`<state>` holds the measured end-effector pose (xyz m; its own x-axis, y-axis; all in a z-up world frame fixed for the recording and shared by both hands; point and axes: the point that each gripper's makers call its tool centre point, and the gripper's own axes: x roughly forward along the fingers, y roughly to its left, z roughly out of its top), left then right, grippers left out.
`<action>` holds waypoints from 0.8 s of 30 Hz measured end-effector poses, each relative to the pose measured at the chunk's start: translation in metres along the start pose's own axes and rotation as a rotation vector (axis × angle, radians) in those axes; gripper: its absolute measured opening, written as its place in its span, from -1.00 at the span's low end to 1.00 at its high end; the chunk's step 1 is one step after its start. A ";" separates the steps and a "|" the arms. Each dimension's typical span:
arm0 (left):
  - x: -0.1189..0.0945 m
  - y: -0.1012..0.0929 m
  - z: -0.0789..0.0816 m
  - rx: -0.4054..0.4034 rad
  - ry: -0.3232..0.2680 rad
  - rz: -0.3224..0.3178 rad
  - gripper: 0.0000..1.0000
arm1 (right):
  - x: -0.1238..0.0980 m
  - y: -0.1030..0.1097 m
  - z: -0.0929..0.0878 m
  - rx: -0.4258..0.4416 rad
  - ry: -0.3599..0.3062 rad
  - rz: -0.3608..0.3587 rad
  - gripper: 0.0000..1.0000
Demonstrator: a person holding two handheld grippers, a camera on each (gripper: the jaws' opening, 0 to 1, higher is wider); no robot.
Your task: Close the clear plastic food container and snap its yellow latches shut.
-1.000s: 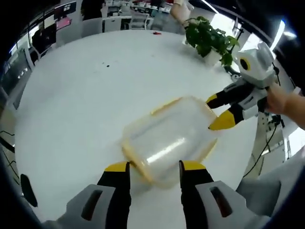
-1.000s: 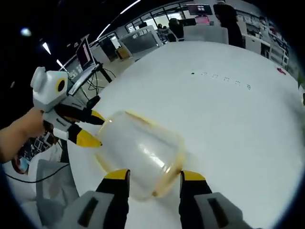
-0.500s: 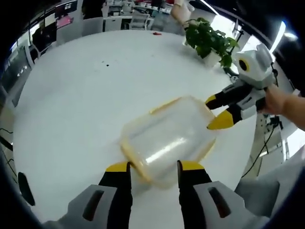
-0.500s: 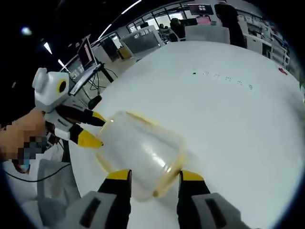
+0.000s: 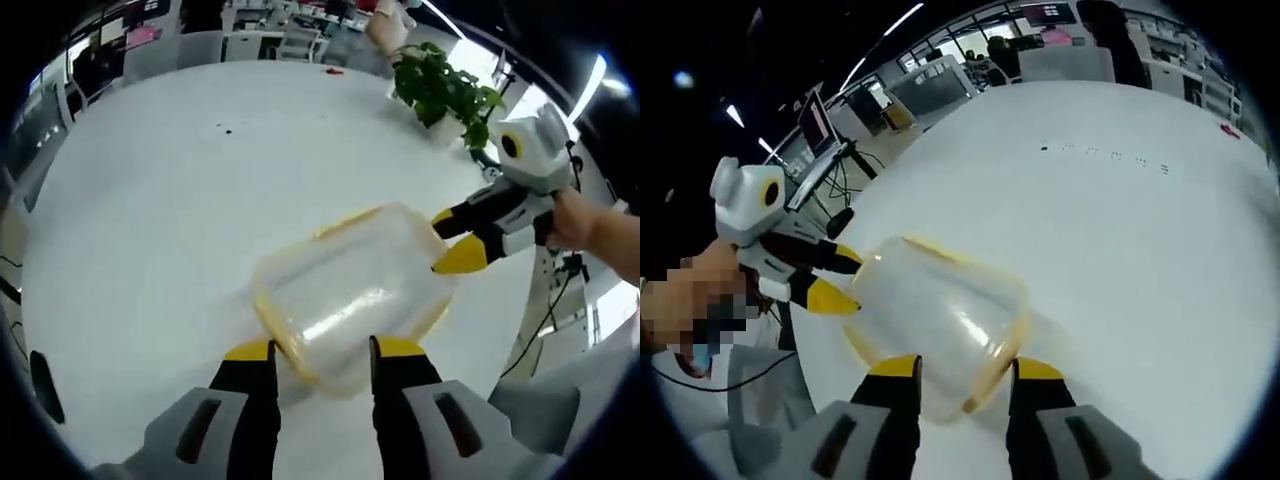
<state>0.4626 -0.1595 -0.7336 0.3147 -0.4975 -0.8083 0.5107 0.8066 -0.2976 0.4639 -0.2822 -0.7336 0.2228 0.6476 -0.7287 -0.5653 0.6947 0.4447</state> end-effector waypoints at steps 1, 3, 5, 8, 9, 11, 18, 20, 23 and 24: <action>0.000 0.000 0.000 0.003 0.002 -0.001 -0.33 | 0.001 -0.001 -0.001 -0.002 -0.003 0.003 -0.37; 0.000 0.001 -0.001 0.009 0.005 -0.002 -0.33 | 0.001 -0.001 0.000 -0.006 -0.002 0.004 -0.36; -0.001 0.001 -0.001 0.019 0.004 -0.004 -0.33 | 0.001 -0.002 0.000 -0.006 0.003 0.002 -0.35; -0.001 0.001 -0.001 0.033 0.005 -0.007 -0.32 | 0.000 -0.004 -0.001 -0.015 0.005 -0.006 -0.33; -0.001 0.001 -0.001 0.033 0.007 -0.005 -0.32 | 0.001 -0.004 -0.001 -0.012 0.005 -0.004 -0.33; -0.001 0.002 -0.001 0.033 0.009 -0.006 -0.32 | 0.001 -0.004 -0.001 -0.013 0.005 -0.002 -0.33; -0.002 0.002 -0.001 0.023 0.004 -0.006 -0.30 | 0.001 -0.007 0.001 -0.058 0.017 -0.006 -0.28; -0.002 0.001 -0.001 0.049 -0.006 -0.006 -0.28 | 0.000 -0.007 0.002 -0.073 0.017 -0.004 -0.26; -0.002 0.000 0.000 0.066 -0.004 -0.004 -0.27 | 0.000 -0.006 0.000 -0.118 0.035 -0.006 -0.22; -0.002 -0.001 0.001 0.072 -0.002 -0.003 -0.26 | 0.000 -0.006 0.000 -0.128 0.037 -0.005 -0.22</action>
<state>0.4620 -0.1592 -0.7312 0.3147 -0.5007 -0.8064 0.5676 0.7802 -0.2629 0.4674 -0.2863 -0.7363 0.1972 0.6307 -0.7506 -0.6619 0.6504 0.3726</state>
